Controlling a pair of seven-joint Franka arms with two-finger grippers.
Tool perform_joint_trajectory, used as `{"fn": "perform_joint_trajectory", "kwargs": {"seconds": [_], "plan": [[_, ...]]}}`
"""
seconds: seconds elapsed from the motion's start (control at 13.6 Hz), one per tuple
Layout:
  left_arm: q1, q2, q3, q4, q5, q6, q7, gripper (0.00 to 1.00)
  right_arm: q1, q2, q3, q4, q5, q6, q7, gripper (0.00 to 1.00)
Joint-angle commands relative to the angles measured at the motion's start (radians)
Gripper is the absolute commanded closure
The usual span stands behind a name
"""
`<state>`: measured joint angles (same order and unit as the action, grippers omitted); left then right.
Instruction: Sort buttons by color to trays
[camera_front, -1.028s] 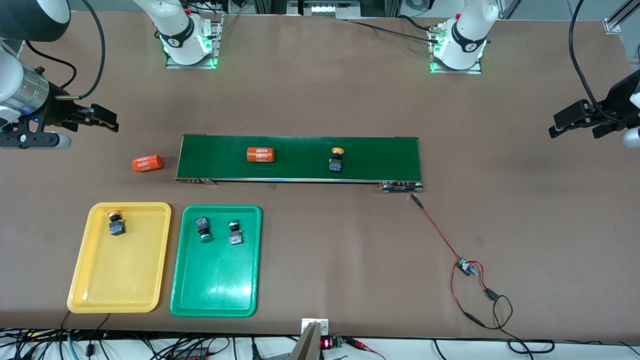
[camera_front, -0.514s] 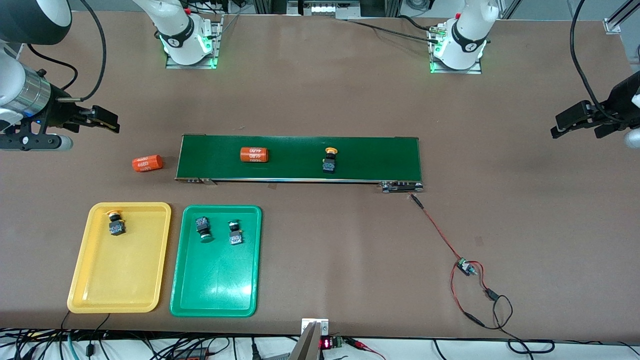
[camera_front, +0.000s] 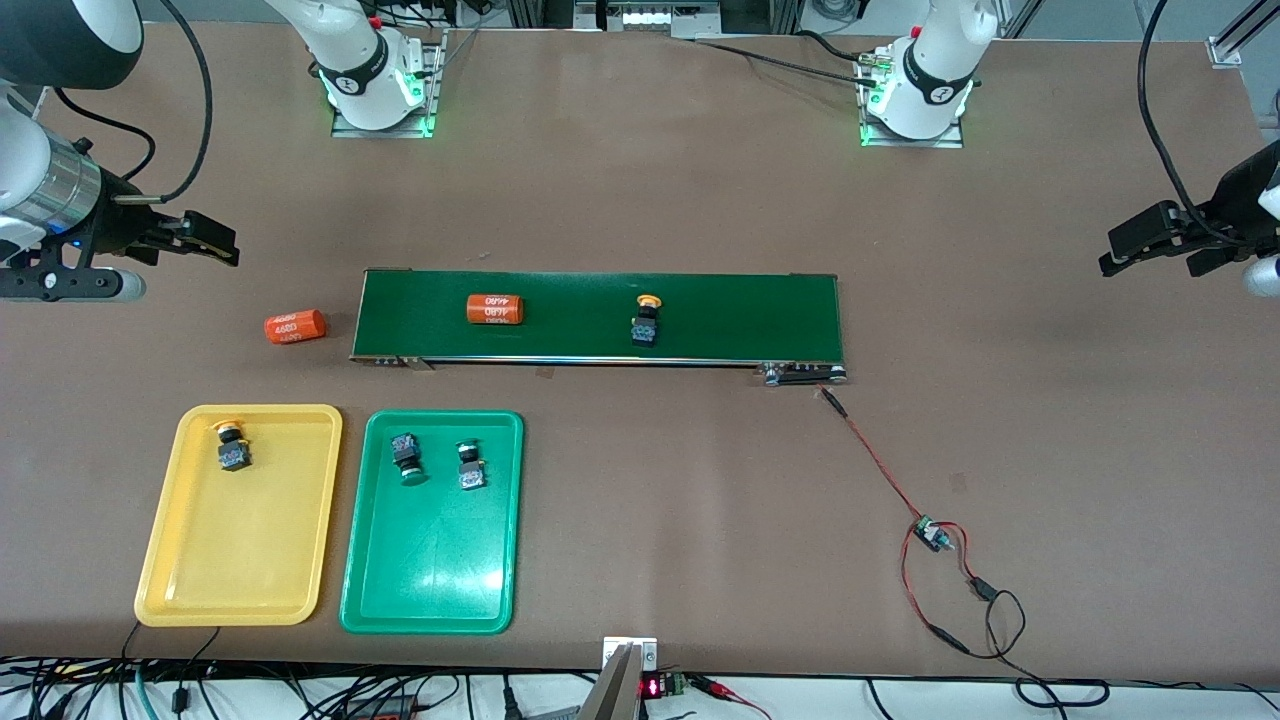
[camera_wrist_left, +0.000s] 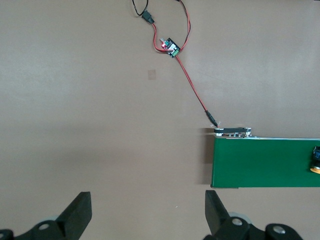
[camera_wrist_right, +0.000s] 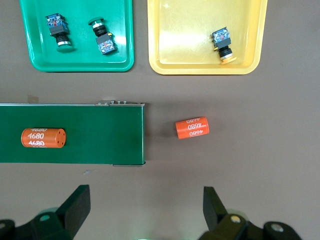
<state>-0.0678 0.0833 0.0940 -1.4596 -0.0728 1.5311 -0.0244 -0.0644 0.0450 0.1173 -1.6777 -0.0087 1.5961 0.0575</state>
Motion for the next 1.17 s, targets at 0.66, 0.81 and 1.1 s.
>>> {"fn": "perform_joint_trajectory", "kwargs": {"seconds": [0.66,0.81,1.1], "plan": [[-0.015,-0.01,0.018,-0.005,0.018,0.003,0.021,0.0,-0.003,0.009,0.005,0.024,-0.008,-0.012,-0.014,0.0],[-0.015,-0.008,0.019,-0.004,0.018,0.003,0.021,0.0,-0.009,0.01,0.005,0.024,-0.014,-0.01,-0.018,0.0],[-0.017,-0.007,0.016,-0.004,0.018,0.024,0.021,0.0,-0.005,0.021,0.004,0.026,-0.022,-0.01,-0.019,0.0]]}}
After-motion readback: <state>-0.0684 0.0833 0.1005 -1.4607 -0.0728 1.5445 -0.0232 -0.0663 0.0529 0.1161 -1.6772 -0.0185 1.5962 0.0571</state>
